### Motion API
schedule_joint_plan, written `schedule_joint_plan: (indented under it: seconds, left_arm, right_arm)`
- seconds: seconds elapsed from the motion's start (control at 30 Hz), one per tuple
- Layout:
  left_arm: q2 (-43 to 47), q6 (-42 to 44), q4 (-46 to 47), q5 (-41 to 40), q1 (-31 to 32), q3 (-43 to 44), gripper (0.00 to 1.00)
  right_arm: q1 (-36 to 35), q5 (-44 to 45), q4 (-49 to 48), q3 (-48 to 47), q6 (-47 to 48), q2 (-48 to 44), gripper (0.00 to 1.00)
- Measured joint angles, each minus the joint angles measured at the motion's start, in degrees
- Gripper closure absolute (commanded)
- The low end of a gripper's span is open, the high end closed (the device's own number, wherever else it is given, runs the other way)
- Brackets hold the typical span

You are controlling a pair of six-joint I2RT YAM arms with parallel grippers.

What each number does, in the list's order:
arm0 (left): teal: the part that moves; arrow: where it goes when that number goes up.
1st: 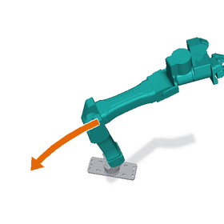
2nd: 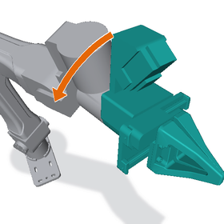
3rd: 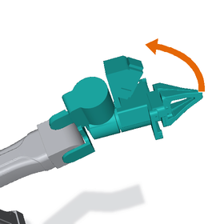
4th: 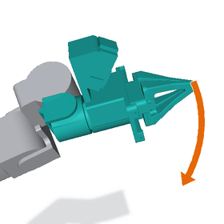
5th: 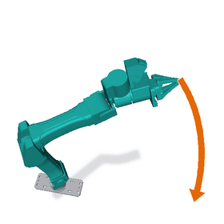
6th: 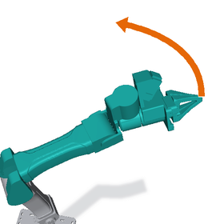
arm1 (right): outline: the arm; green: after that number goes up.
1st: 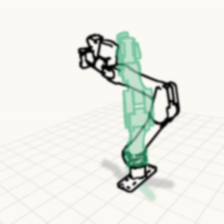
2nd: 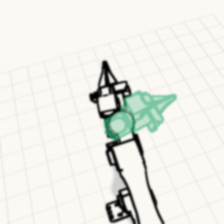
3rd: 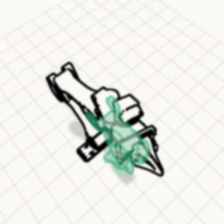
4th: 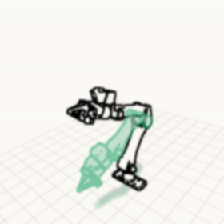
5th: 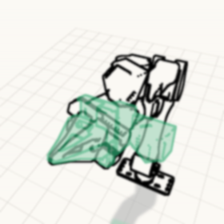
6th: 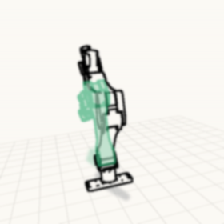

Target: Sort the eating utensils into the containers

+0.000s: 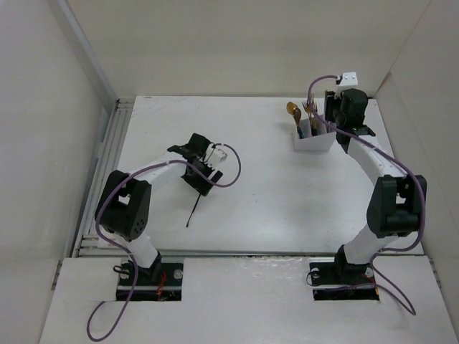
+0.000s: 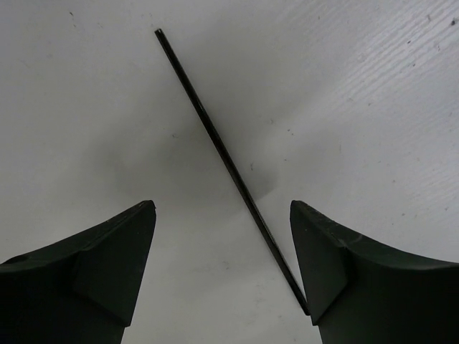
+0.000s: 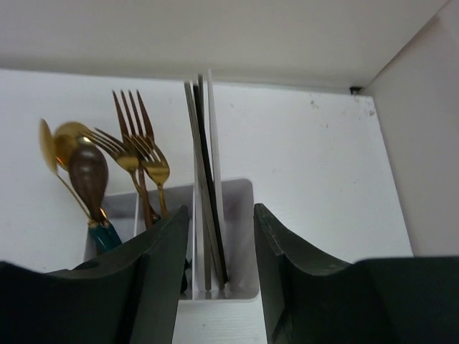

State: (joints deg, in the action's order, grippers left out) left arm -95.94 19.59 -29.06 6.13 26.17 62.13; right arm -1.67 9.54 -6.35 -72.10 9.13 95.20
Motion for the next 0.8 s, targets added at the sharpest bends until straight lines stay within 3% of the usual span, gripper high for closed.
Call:
schedule_joint_plan:
  seconds: [0.07,0.23,0.5,0.63,0.8]
  left_arm:
    - [0.0,0.1,0.0,0.1,0.0,-0.5,0.31]
    - [-1.6,0.7,-0.9,1.0,0.0,-1.0,0.54]
    - [-3.7,2.4,-1.9,2.7,0.0,-0.7,0.67]
    - [-5.5,3.0,-2.8,3.5,-0.1,1.2,1.0]
    - [-7.1,3.1,-4.4,6.7,-1.4,3.3,1.0]
  right_arm:
    - [0.0,-0.9,-0.2,0.3,-0.5,-2.9,0.53]
    - [-0.6,-1.6,-0.7,1.0,-1.2,-10.2,0.53]
    - [-3.0,-1.9,-1.1,3.1,-1.4,-15.9,0.52]
    - [-3.3,-1.9,-1.0,3.6,-1.4,-17.6,0.52]
    - [-3.3,-1.9,-1.1,3.8,-1.4,-20.1,0.52]
